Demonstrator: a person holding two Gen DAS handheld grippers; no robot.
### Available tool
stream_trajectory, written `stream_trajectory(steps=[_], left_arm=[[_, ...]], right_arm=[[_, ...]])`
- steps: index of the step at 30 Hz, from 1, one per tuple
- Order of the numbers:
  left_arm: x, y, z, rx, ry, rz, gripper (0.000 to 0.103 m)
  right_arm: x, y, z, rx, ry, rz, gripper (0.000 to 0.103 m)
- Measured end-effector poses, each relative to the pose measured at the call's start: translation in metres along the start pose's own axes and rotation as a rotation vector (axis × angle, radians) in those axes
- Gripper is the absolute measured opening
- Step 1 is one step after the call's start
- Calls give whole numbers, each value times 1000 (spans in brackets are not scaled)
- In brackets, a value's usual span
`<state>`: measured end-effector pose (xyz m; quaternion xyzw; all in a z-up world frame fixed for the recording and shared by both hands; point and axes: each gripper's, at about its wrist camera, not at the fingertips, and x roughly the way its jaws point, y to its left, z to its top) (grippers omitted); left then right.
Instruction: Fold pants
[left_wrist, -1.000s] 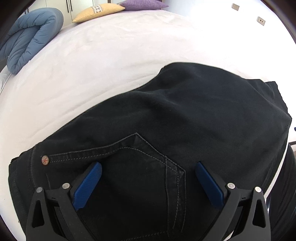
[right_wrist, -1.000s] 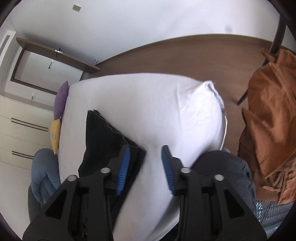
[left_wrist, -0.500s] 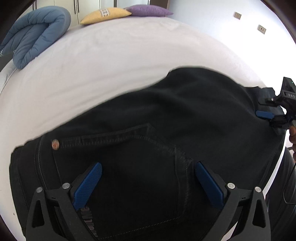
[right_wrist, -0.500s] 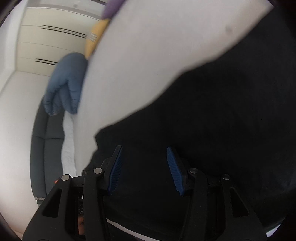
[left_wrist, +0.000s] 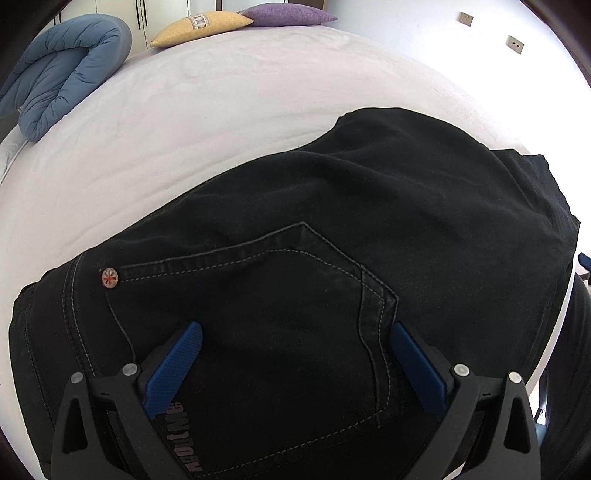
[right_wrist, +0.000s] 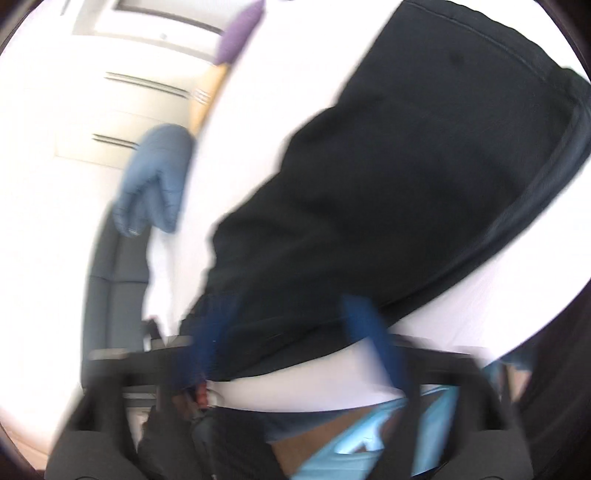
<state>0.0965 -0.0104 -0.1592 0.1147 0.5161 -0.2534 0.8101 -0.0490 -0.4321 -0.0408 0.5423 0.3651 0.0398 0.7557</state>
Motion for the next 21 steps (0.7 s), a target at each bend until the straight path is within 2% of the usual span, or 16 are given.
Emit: stream_trajectory(steps=[1, 2, 4, 6, 9, 13, 18, 19, 21], left_arm=[[0, 1, 0, -2, 2, -7, 103], [-1, 2, 1, -1, 5, -13, 103], [-2, 4, 2, 7, 13, -13, 103], [0, 3, 5, 7, 19, -11, 103], [1, 0, 5, 4, 15, -7, 103], [0, 2, 6, 6, 14, -9, 103], [1, 3, 3, 9, 18, -12, 103], [1, 3, 3, 11, 19, -12, 103], [2, 3, 3, 12, 21, -12, 103]], right_arm=[[7, -2, -3, 31, 5, 52, 100], [15, -6, -5, 67, 16, 65, 100], [35, -16, -9, 139, 59, 74, 91], [51, -21, -13, 163, 123, 64, 68], [58, -28, -26, 184, 163, 59, 63], [82, -26, -44, 190, 191, 30, 63], [104, -33, -47, 244, 166, 40, 61], [109, -31, -47, 237, 169, 38, 56], [114, -31, -47, 222, 189, 13, 21]])
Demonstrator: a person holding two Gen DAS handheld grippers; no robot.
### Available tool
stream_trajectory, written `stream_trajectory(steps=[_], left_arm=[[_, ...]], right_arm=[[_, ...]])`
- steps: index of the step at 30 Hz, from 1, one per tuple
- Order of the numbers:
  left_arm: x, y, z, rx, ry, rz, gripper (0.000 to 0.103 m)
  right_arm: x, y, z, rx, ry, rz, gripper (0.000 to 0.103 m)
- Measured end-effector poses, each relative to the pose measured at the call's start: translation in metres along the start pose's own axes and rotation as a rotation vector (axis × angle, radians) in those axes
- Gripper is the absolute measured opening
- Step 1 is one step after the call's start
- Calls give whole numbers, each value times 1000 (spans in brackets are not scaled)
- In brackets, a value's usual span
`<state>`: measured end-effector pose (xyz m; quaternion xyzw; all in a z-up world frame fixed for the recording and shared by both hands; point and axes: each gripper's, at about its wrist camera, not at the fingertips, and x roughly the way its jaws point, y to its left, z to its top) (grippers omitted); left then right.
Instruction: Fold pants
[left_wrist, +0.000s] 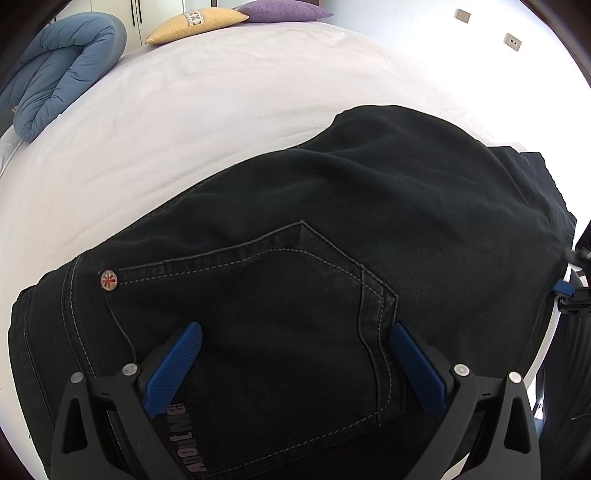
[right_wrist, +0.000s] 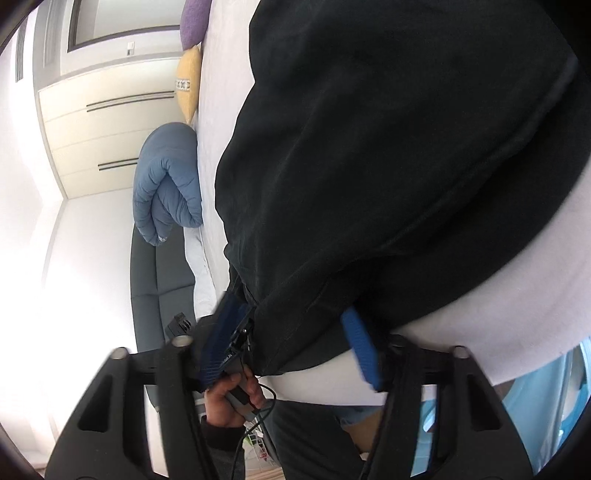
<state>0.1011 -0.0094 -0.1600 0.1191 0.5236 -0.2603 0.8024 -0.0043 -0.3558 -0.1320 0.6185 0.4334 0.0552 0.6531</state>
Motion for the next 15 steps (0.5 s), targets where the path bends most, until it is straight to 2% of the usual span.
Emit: stream_trajectory(steps=[2, 6, 12, 15], left_arm=[[0, 0, 0, 1, 3, -1, 103], [0, 0, 2, 9, 13, -6, 103], [1, -2, 7, 41, 36, -7, 103], [2, -3, 9, 58, 46, -4, 103]], right_arm=[[0, -6, -1, 20, -2, -6, 10], [-5, -8, -11, 10, -11, -28, 4], [-28, 1, -21, 32, -51, -27, 2], [-30, -2, -21, 41, -44, -43, 2]])
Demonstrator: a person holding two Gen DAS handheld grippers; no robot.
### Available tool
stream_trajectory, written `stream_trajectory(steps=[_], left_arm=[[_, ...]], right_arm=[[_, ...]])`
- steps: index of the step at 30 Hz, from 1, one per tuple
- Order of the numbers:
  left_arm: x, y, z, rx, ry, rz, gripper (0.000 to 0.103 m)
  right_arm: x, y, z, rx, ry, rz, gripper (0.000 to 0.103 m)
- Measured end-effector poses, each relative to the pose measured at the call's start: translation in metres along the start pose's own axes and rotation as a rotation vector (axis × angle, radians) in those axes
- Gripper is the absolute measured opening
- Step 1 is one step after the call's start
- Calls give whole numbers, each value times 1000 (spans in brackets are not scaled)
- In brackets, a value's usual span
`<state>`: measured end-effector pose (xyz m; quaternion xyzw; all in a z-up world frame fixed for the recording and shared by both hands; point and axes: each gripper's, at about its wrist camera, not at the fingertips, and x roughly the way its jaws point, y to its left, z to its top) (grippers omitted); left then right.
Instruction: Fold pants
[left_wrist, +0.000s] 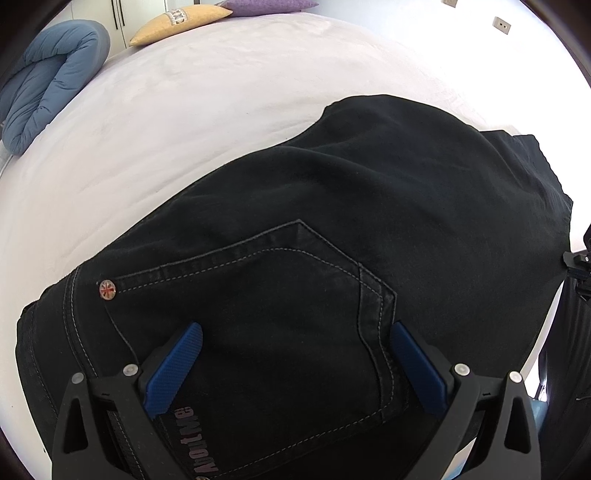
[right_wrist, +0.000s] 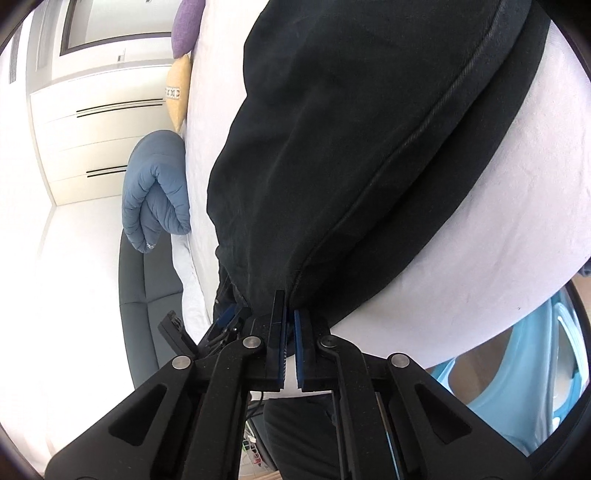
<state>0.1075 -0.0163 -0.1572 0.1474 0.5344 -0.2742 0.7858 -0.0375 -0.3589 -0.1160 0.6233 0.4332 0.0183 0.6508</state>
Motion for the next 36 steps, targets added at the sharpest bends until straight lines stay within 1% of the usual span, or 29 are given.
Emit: stream_trajectory(steps=[6, 9, 11, 13, 15, 16, 17, 19, 21, 23, 25, 28, 29, 31, 32, 34, 35, 36], left_arm=[[-2, -9, 7, 25, 4, 22, 103], [-5, -19, 8, 61, -24, 51, 103], [-1, -21, 7, 59, -26, 56, 103], [1, -17, 7, 35, -34, 33, 103], [1, -17, 8, 31, -40, 28, 103], [-1, -18, 9, 35, -41, 33, 103], [-2, -18, 9, 40, -42, 40, 103], [-10, -17, 7, 48, -40, 47, 103], [-20, -17, 6, 48, -46, 51, 103], [-31, -18, 7, 40, -51, 68, 103], [-43, -22, 11, 41, -62, 94, 103], [-54, -32, 27, 32, -97, 74, 103], [-57, -37, 33, 35, -116, 72, 103], [-58, -45, 42, 39, -136, 67, 103], [-57, -49, 43, 33, -145, 63, 103], [-50, -54, 48, 14, -157, 25, 103], [-40, -57, 51, 7, -153, 7, 103], [-31, -56, 50, 2, -143, 3, 103]], right_arm=[[-4, -4, -14, 2, 8, -46, 1], [0, -13, -13, 21, 16, -69, 2], [8, -20, -5, 12, 28, -42, 2], [8, -22, 1, -10, 50, -34, 3], [4, -21, -1, 10, 65, -22, 7], [0, -20, -1, 11, 61, -24, 10], [-8, -18, -3, 0, 44, -35, 14], [-28, -11, -4, -58, 3, -78, 21], [-45, -5, -6, -83, -9, -121, 31], [-61, 8, -4, -153, -16, -120, 32], [-64, 33, -1, -257, -15, -126, 32], [-40, 72, 11, -343, 4, -47, 32], [-31, 78, 16, -344, 9, -37, 32], [-8, 85, 28, -337, 47, 15, 32], [1, 82, 35, -323, 51, 16, 32], [18, 67, 47, -282, 54, -43, 32], [22, 57, 53, -286, 56, -60, 32], [23, 46, 59, -286, 36, -111, 24]])
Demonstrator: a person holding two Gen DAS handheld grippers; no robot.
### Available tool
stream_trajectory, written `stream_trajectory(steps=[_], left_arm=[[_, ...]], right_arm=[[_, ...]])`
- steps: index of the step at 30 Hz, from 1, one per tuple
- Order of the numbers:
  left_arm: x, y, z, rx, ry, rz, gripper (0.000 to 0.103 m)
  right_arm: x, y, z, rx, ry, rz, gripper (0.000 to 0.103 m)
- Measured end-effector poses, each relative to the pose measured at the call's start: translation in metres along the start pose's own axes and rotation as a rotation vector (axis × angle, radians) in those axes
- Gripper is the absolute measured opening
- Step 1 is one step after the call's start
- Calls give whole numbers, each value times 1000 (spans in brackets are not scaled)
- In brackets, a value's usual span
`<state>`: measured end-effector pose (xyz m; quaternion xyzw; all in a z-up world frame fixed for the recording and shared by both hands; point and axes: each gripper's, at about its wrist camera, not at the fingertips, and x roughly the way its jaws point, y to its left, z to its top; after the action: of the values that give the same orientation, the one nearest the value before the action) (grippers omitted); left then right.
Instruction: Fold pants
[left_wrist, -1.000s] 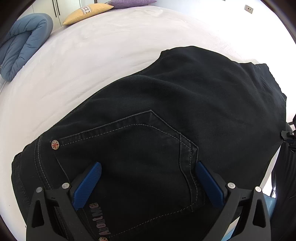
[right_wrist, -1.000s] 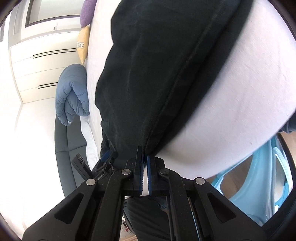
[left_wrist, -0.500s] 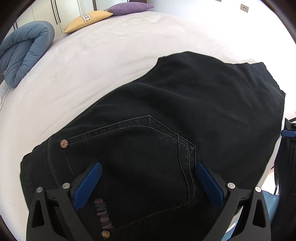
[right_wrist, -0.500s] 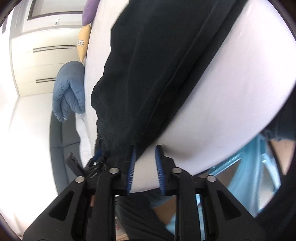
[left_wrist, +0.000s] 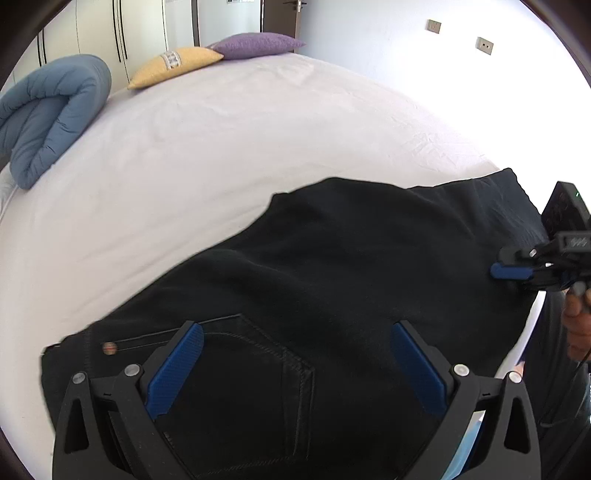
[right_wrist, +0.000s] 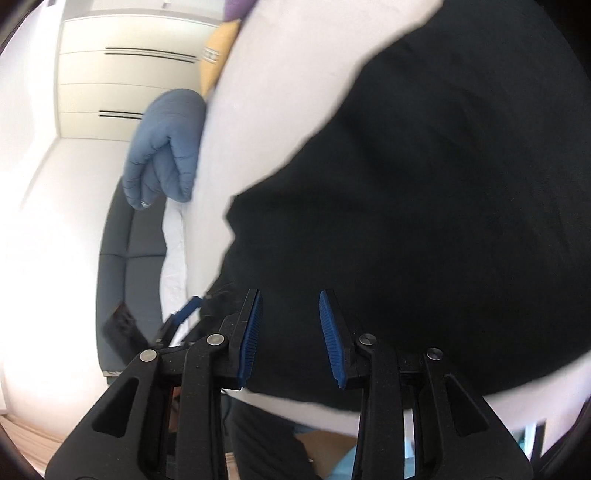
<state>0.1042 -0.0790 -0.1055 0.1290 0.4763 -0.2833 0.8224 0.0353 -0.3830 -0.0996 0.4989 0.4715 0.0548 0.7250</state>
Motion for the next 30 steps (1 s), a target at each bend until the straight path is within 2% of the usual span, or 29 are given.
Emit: stream_trajectory(steps=[1, 2, 5, 7, 8, 10, 12, 13, 17, 19, 21, 22, 23, 25, 26, 30], left_arm=[[9, 0, -3, -7, 19, -4, 103], [22, 4, -4, -22, 47, -2, 103], [37, 19, -8, -70, 63, 8, 103], [36, 26, -7, -95, 61, 13, 103], [32, 27, -5, -96, 50, 17, 103], [23, 27, 3, -88, 19, 41, 103], [16, 28, 9, -100, -17, 43, 103], [15, 30, 11, -109, -27, 41, 103], [32, 29, 16, -116, 5, 58, 103], [41, 32, 14, -124, 22, 62, 103], [48, 38, 8, -141, 33, 53, 103], [49, 38, 7, -139, 30, 51, 103], [49, 38, 6, -132, 26, 52, 103], [49, 35, 5, -119, 26, 58, 103], [49, 36, 0, -116, 25, 59, 103], [50, 33, -8, -112, 19, 65, 103]], right_arm=[[-2, -13, 4, 12, -9, 11, 15], [-8, -24, 7, 31, -20, 29, 0], [-56, -58, 17, 98, -192, 9, 0], [-93, -76, 24, 191, -288, -23, 0], [-105, -75, 27, 198, -309, -61, 0], [-118, -47, 32, 125, -325, -123, 9], [-102, -14, 39, 62, -261, 3, 9], [-82, 9, 42, 26, -196, 63, 9], [25, 81, 46, -73, 62, 224, 9], [79, 97, 46, -81, 153, 225, 9], [114, 94, 51, -56, 167, 214, 9], [126, 86, 56, -26, 162, 183, 9], [130, 71, 64, 21, 124, 150, 8], [112, 37, 76, 133, 30, 217, 0], [99, 23, 80, 162, -23, 208, 0], [3, -37, 88, 248, -303, 178, 0]])
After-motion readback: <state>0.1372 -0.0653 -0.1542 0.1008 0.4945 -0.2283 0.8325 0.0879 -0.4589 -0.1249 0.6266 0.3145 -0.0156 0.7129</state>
